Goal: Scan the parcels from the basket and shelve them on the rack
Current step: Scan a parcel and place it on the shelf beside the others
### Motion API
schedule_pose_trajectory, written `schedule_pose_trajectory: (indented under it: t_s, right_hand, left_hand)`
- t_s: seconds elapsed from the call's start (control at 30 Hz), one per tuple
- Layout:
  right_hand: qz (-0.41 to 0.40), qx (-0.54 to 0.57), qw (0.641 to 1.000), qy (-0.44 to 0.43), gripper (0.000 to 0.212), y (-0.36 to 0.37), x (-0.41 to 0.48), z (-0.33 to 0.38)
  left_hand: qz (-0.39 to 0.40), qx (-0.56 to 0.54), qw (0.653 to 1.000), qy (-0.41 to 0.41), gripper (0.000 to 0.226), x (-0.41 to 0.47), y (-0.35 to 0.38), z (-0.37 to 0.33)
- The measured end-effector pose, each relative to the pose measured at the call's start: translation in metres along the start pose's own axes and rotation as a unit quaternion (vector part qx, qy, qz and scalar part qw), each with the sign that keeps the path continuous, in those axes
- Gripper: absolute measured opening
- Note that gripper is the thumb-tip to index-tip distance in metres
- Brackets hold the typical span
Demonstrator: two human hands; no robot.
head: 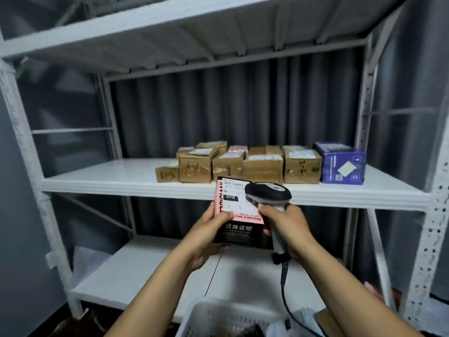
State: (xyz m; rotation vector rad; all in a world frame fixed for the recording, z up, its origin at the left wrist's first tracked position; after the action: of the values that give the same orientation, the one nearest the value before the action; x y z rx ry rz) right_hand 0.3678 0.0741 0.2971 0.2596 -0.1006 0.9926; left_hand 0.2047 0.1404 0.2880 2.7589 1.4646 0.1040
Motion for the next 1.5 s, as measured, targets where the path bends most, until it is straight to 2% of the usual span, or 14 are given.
schedule_pose_trajectory:
  t_s: [0.17,0.27,0.4,0.53,0.73,0.9,1.07,1.23,1.3,1.37,1.43,1.5]
  right_hand:
    - [-0.002,0.034,0.999,-0.037,0.012,-0.02,0.02,0.049]
    - [0.005,0.012,0.998,-0.058,0.014,-0.038,0.031,0.081]
    - [-0.054,-0.049,0.993,-0.09,0.015,-0.091,0.05,0.117]
    - [-0.102,-0.069,0.989,-0.086,0.009,-0.147,0.062,0.135]
    - [-0.186,-0.091,0.975,-0.086,0.012,-0.24,0.064,0.15]
    - [-0.224,-0.097,0.967,-0.077,0.011,-0.292,0.051,0.159]
    - [-0.219,-0.119,0.966,-0.065,0.009,-0.312,0.043,0.155]
    - [-0.205,-0.127,0.97,-0.043,0.01,-0.32,0.044,0.145]
    - [-0.2,-0.142,0.969,-0.039,0.011,-0.322,0.045,0.143]
    - [-0.195,-0.162,0.966,-0.043,0.013,-0.326,0.045,0.143]
    - [-0.197,-0.181,0.962,-0.051,0.012,-0.332,0.045,0.144]
    - [-0.203,-0.188,0.959,-0.056,0.01,-0.339,0.045,0.144]
  left_hand:
    - [-0.025,-0.021,0.998,0.062,0.025,0.023,0.025,-0.054]
    - [-0.04,-0.043,0.994,0.089,0.015,0.038,0.048,-0.084]
    - [-0.024,-0.046,0.993,0.102,0.011,0.059,0.098,-0.112]
    - [-0.013,-0.041,0.993,0.109,0.011,0.083,0.149,-0.123]
    - [0.076,-0.071,0.994,0.044,0.014,0.111,0.237,-0.116]
    - [0.144,-0.093,0.985,-0.01,0.009,0.117,0.299,-0.097]
    - [0.16,-0.09,0.982,-0.048,0.02,0.133,0.337,-0.07]
    - [0.122,-0.069,0.987,-0.075,0.029,0.145,0.359,-0.042]
    - [0.08,-0.027,0.995,-0.05,0.035,0.153,0.359,-0.033]
    - [0.024,0.104,0.994,0.011,0.044,0.163,0.353,-0.031]
    - [-0.021,0.257,0.962,0.088,0.059,0.165,0.346,-0.033]
    - [-0.026,0.367,0.915,0.165,0.08,0.162,0.342,-0.037]
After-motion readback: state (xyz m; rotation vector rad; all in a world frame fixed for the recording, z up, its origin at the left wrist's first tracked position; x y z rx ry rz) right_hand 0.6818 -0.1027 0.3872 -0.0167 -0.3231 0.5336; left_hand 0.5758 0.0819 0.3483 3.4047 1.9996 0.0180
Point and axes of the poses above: each hand's wrist, its own x-axis towards the middle knuckle, its own y-axis out of the palm, z = x × y, the point moved 4 cm from there along x, towards the middle knuckle, and after that the axes turned 2 degrees about x, right-handed, at the moved point
